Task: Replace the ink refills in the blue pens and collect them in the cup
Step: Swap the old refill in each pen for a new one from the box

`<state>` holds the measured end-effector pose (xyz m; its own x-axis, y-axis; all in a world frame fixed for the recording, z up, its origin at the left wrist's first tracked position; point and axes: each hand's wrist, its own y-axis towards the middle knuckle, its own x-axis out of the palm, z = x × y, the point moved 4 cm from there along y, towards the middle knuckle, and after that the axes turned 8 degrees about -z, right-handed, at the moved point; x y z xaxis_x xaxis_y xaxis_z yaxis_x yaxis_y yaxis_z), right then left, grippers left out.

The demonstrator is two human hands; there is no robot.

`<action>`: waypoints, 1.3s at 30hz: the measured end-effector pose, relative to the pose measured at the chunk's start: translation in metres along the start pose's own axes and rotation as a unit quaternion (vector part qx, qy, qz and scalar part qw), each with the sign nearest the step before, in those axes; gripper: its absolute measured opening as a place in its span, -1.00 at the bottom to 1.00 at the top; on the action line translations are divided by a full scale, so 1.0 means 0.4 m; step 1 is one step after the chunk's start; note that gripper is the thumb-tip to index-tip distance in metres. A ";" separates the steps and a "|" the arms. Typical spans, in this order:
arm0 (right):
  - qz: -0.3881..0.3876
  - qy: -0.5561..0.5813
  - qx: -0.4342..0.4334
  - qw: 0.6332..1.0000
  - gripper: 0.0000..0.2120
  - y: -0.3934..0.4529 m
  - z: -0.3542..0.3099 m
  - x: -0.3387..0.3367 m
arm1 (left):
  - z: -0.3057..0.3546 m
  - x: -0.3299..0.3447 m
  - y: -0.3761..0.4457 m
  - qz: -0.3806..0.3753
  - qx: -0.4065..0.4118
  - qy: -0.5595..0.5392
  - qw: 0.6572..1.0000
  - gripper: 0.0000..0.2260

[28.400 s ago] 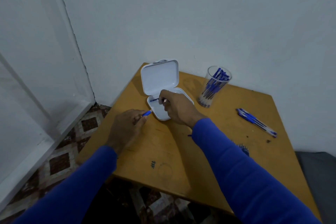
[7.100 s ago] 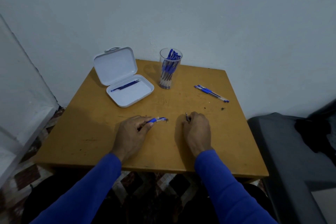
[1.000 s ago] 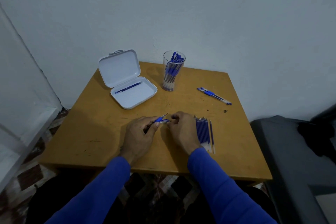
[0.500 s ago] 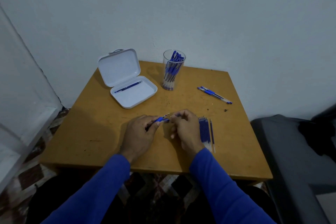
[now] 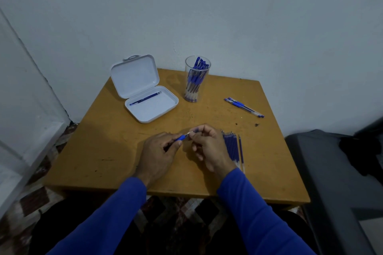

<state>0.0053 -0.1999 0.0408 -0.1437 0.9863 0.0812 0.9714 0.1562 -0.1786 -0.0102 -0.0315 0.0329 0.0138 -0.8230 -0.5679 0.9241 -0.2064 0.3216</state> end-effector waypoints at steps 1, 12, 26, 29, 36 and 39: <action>-0.001 -0.016 -0.002 1.000 -0.93 0.001 0.000 0.000 | -0.001 0.000 -0.001 0.001 0.000 0.000 1.000 -0.76; -0.041 -0.155 -0.005 0.987 -0.92 0.004 -0.042 -0.015 | -0.010 0.004 -0.003 -0.002 0.004 0.003 1.000 -0.81; -0.025 -0.219 -0.033 0.975 -0.75 0.015 -0.059 -0.015 | -0.007 0.000 -0.005 0.015 0.018 -0.007 1.000 -0.78; -0.068 -0.171 -0.029 0.983 -0.91 0.009 -0.058 -0.014 | -0.010 0.002 -0.003 0.008 0.013 0.000 1.000 -0.81; -0.017 -0.243 -0.029 0.969 -0.65 0.015 -0.052 -0.012 | -0.002 0.001 -0.004 0.004 0.016 0.008 1.000 -0.81; -0.066 -0.169 -0.031 0.983 -0.89 0.011 -0.056 -0.013 | -0.008 0.002 -0.004 0.005 0.015 -0.004 1.000 -0.81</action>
<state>0.0146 -0.2054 0.0615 -0.3140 0.9204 -0.2330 0.9481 0.2911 -0.1279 -0.0103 -0.0302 0.0296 0.0204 -0.8294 -0.5582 0.9119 -0.2134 0.3504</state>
